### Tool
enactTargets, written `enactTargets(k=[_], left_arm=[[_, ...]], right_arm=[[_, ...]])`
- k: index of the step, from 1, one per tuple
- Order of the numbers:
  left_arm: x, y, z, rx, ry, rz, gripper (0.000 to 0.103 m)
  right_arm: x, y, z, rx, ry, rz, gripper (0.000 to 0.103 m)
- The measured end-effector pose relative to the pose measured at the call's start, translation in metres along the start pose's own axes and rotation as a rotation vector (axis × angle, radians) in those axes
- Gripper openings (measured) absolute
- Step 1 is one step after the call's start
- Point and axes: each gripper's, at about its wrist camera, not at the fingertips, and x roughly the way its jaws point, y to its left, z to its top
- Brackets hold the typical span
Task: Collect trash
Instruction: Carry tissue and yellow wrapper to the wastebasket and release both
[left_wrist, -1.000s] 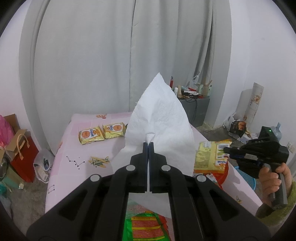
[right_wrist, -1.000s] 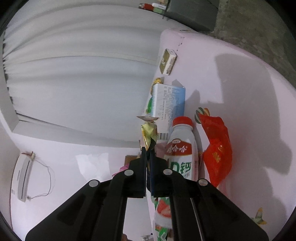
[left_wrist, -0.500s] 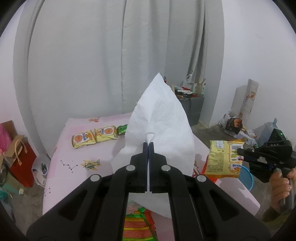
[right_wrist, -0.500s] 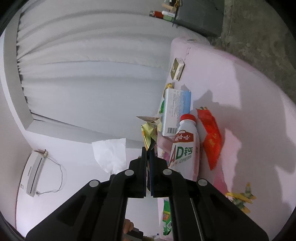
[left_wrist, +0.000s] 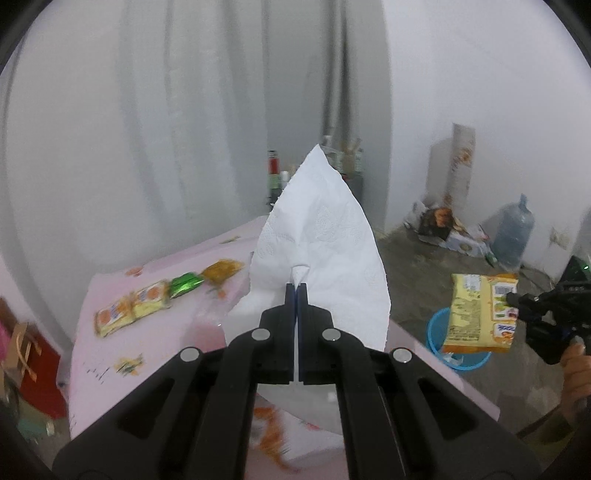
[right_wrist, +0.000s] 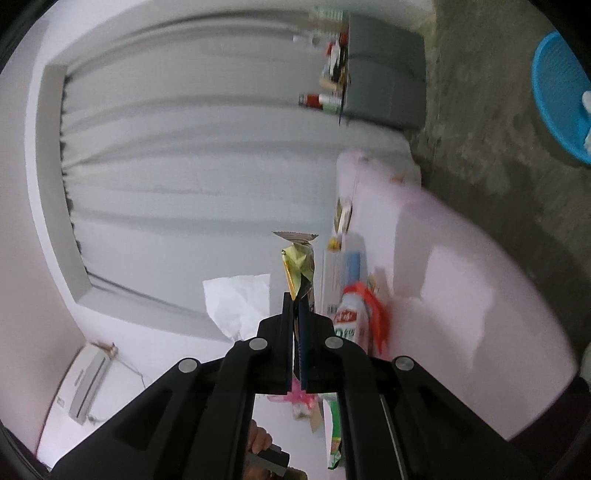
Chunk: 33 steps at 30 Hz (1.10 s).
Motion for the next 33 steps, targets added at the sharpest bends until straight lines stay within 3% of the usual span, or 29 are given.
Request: enactTargets(k=[11, 18, 24, 33], left_arm=[[0.092, -0.155, 0.025, 0.281, 0.118, -0.127, 0.000], [0.146, -0.257, 0.015, 0.360, 0.263, -0.306, 0.000], [0.198, -0.328, -0.007, 0.418, 0.369, -0.415, 0.000], [0.293, -0.405, -0.062, 0.460, 0.562, -0.475, 0.000]], right_arm=[[-0.109, 0.003, 0.040, -0.060, -0.260, 0.000, 0.003], [-0.140, -0.050, 0.079, -0.007, -0.342, -0.176, 0.003], [-0.148, -0.104, 0.108, 0.060, -0.375, -0.334, 0.003], [-0.147, -0.177, 0.150, 0.154, -0.376, -0.491, 0.003]])
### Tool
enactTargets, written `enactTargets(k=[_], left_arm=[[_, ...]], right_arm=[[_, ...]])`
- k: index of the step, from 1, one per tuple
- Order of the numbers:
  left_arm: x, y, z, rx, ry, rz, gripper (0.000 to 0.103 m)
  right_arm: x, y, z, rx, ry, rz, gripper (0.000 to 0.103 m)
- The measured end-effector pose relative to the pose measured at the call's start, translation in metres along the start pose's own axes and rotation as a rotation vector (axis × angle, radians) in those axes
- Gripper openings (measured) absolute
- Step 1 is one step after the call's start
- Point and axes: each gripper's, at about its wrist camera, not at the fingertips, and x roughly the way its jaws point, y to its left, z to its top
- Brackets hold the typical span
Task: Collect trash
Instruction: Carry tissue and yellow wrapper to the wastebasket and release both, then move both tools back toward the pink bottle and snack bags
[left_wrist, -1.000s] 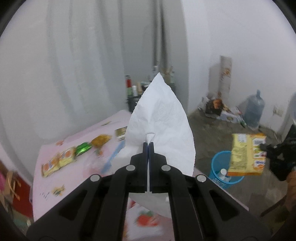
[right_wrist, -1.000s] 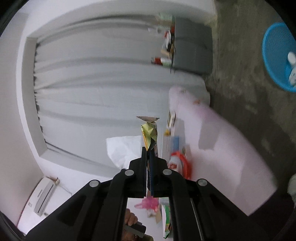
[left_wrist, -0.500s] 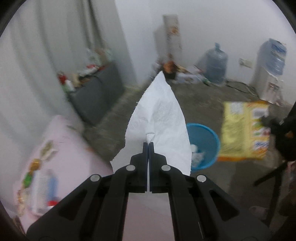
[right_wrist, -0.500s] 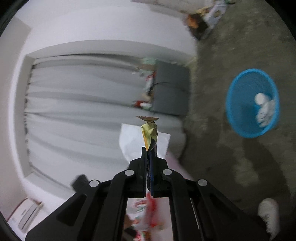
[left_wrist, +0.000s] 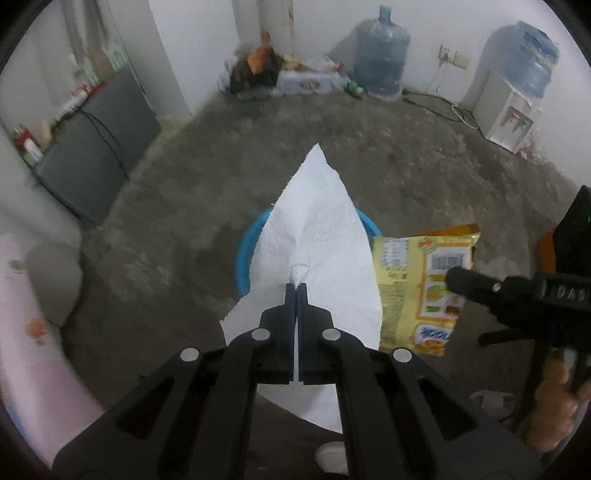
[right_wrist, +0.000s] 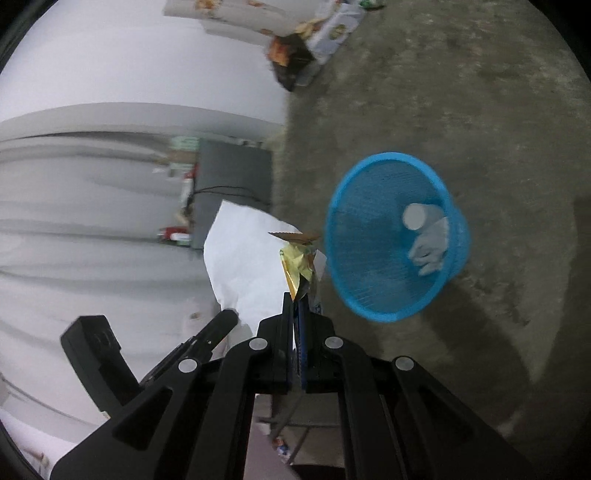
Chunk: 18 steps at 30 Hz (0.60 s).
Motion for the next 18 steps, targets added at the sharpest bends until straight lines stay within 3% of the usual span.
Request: enactTargets(k=[8, 10, 11, 12, 14, 18], left_arm=[[0.080, 0.000, 0.019, -0.054, 0.094, -0.018, 0.001], [0.095, 0.001, 0.022, -0.085, 0.106, -0.028, 0.027], [0.101, 0.002, 0.022, -0.105, 0.111, -0.014, 0.051], [0.104, 0.004, 0.022, -0.120, 0.105, 0.008, 0.056], [0.107, 0.004, 0.024, -0.136, 0.099, 0.008, 0.056], [0.089, 0.013, 0.027, -0.181, 0.072, -0.019, 0.059]], right_arm=[[0.055, -0.034, 0.030, 0.045, 0.024, -0.101, 0.003], [0.072, -0.045, 0.036, 0.058, 0.034, -0.126, 0.006], [0.078, -0.050, 0.037, 0.063, 0.039, -0.148, 0.007], [0.089, -0.059, 0.040, 0.080, 0.055, -0.174, 0.007], [0.102, -0.070, 0.041, 0.117, 0.089, -0.183, 0.008], [0.112, -0.079, 0.040, 0.095, 0.093, -0.270, 0.039]])
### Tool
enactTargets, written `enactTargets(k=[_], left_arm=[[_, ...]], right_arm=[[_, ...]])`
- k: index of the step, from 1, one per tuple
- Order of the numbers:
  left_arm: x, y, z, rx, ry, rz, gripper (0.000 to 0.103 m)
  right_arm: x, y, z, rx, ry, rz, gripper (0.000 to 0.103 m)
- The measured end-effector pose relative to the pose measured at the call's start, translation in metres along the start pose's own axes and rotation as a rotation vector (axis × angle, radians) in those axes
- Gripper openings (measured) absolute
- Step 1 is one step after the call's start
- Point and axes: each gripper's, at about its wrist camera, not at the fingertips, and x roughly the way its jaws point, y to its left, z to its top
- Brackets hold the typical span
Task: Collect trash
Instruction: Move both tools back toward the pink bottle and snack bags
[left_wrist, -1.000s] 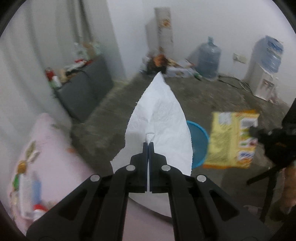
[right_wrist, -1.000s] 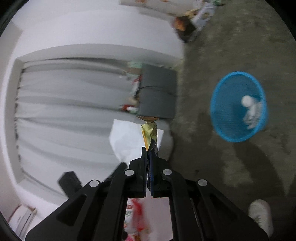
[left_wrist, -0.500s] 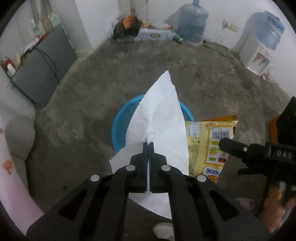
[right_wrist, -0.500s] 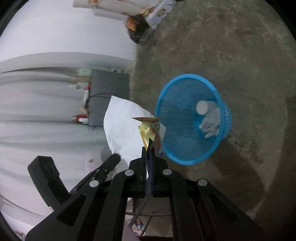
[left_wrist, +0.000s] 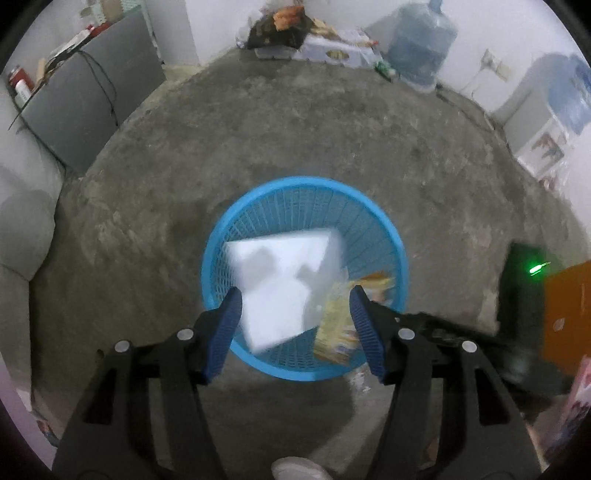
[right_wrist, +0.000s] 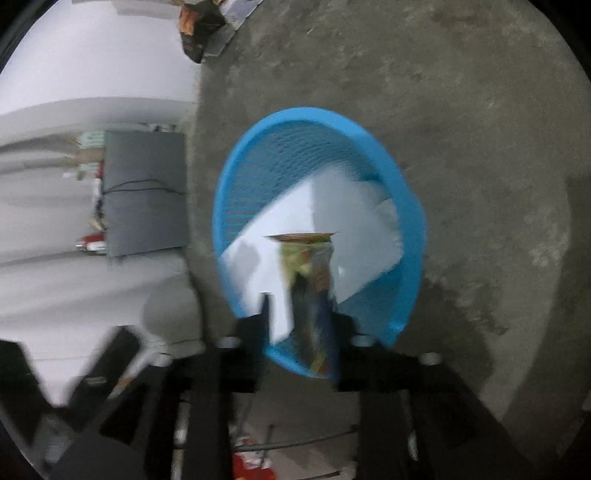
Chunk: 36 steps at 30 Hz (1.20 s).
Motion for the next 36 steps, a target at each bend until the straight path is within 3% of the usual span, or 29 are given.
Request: enactTargets(k=[5, 12, 18, 24, 29, 33, 36], left_arm=[[-0.049, 0.007, 0.003, -0.026, -0.082, -0.013, 0.063], [-0.151, 0.027, -0.007, -0.060, -0.196, -0.062, 0.064], [-0.263, 0.072, -0.058, -0.071, -0.296, -0.098, 0.067], [-0.387, 0.150, -0.161, -0.167, -0.460, -0.050, 0.074], [-0.480, 0.220, -0.275, -0.351, -0.630, 0.128, 0.078], [-0.507, 0.258, -0.352, -0.503, -0.670, 0.178, 0.078], [-0.509, 0.269, -0.394, -0.557, -0.660, 0.202, 0.078]], right_arm=[[-0.017, 0.006, -0.010, -0.037, -0.033, 0.008, 0.058], [-0.062, 0.028, -0.030, -0.060, -0.087, 0.077, 0.061], [-0.123, 0.076, -0.079, -0.179, -0.124, 0.219, 0.064], [-0.166, 0.142, -0.146, -0.409, -0.054, 0.287, 0.076], [-0.175, 0.197, -0.191, -0.558, 0.021, 0.308, 0.076], [-0.168, 0.234, -0.237, -0.658, 0.098, 0.333, 0.077], [-0.152, 0.253, -0.272, -0.722, 0.163, 0.303, 0.077]])
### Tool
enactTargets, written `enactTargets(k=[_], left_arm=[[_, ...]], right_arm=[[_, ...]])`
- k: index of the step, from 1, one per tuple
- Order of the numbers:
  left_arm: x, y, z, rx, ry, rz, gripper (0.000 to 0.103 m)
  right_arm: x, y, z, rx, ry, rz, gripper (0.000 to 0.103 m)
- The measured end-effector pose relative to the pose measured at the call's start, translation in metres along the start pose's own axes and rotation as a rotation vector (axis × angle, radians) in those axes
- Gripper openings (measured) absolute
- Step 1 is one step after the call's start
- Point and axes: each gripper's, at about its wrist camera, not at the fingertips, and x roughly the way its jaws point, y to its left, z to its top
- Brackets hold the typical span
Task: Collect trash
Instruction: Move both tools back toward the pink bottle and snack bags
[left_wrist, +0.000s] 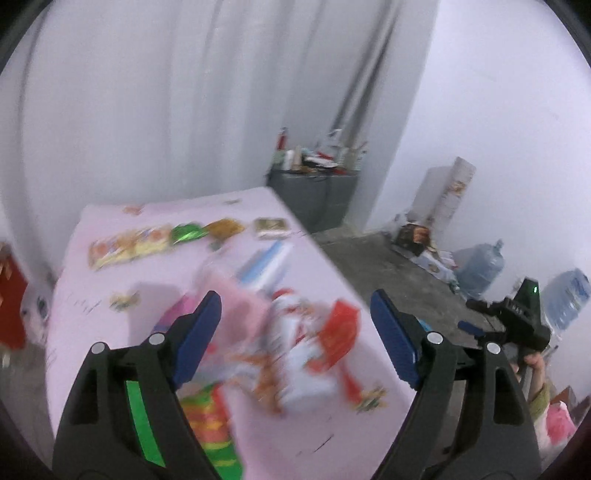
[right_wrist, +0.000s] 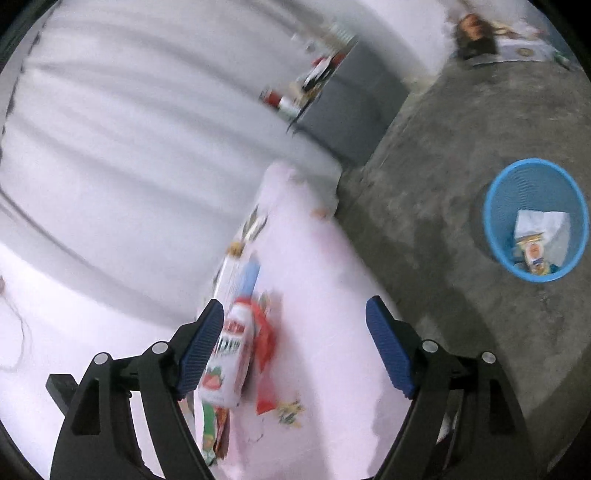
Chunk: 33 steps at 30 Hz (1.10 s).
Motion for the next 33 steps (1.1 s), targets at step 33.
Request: enactTargets(k=[33], left_arm=[[0.111, 0.025, -0.123, 0.637, 0.212, 0.426, 0.050]], right_arm=[[0.168, 0.059, -0.048, -0.058, 0.246, -0.092, 0.076]])
